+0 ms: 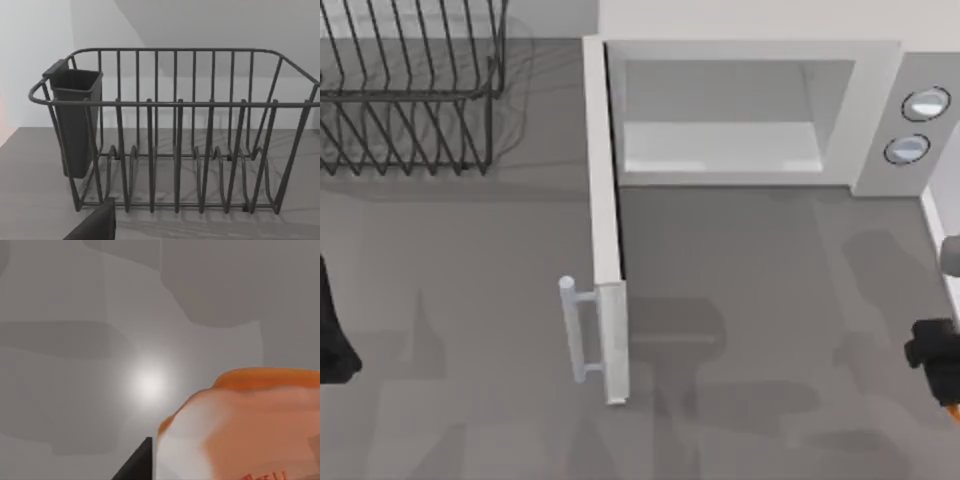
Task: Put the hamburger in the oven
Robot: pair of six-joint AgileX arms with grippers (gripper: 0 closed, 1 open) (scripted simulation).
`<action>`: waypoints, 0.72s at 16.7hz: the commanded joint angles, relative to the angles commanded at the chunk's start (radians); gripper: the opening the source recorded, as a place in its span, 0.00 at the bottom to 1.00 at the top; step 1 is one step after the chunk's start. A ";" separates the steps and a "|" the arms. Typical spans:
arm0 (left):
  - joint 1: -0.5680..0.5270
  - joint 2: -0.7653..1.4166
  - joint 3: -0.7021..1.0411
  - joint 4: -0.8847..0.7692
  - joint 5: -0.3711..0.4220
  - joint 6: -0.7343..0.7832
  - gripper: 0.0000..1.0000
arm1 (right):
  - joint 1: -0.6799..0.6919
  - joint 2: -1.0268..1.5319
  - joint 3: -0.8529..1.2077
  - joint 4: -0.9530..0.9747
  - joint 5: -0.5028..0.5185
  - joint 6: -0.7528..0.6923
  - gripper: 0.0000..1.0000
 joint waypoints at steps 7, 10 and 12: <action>0.000 0.000 0.000 0.000 0.000 0.000 1.00 | 0.001 -0.020 0.023 -0.031 0.000 0.000 0.00; 0.000 0.000 0.000 0.000 0.000 0.000 1.00 | 0.017 0.028 0.040 0.033 0.027 0.001 0.00; 0.000 0.000 0.000 0.000 0.000 0.000 1.00 | 0.039 0.094 0.063 0.129 0.067 0.004 0.00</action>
